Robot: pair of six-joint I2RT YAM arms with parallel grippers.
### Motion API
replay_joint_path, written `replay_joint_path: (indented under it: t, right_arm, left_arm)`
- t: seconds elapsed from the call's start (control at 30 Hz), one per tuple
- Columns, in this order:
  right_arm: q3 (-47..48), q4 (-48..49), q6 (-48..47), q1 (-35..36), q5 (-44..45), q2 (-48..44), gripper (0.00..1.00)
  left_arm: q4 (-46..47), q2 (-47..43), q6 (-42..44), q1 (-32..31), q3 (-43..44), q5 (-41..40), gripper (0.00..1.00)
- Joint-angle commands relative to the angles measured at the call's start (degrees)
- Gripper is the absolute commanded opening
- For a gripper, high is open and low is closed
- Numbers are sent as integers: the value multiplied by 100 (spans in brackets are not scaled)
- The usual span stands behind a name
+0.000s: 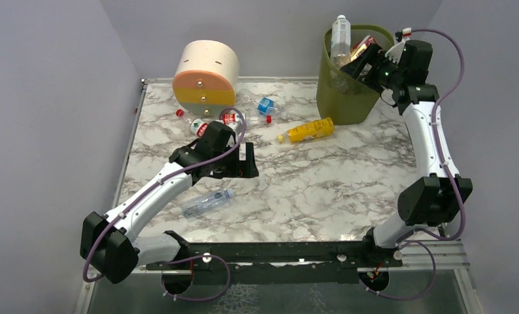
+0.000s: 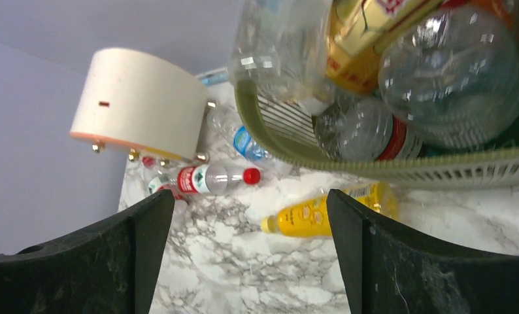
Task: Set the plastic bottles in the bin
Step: Place the plastic bottle in the trash bin, then pick up the plastic bottle at the center of the board.
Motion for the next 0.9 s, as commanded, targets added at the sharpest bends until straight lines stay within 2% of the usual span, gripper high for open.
replay_joint_path:
  t: [0.0,0.2,0.33,0.43,0.6,0.87]
  right_arm:
    - [-907,368,-353,167,-124,-424,89]
    - [-1900,914,-615,591,204,-699,88]
    - [-2304,1553,-872,1281,656,-800,88]
    - [-2248,1654,-1077,1791,1255,-582,88]
    - [-2053,1655,-1066,1926,1745,69,88]
    - [-1948,2191,-1256,1965,1779,964,87]
  left_arm:
    - [21,27,81,29,286,155,97]
    - [34,-94,-29,36,202,194,97]
    - [18,-219,-82,32,111,217,97]
    - [-2,-300,-120,30,66,212,97]
    - [-61,-415,-140,35,33,194,97]
    - [-89,-461,-131,31,-59,191,97]
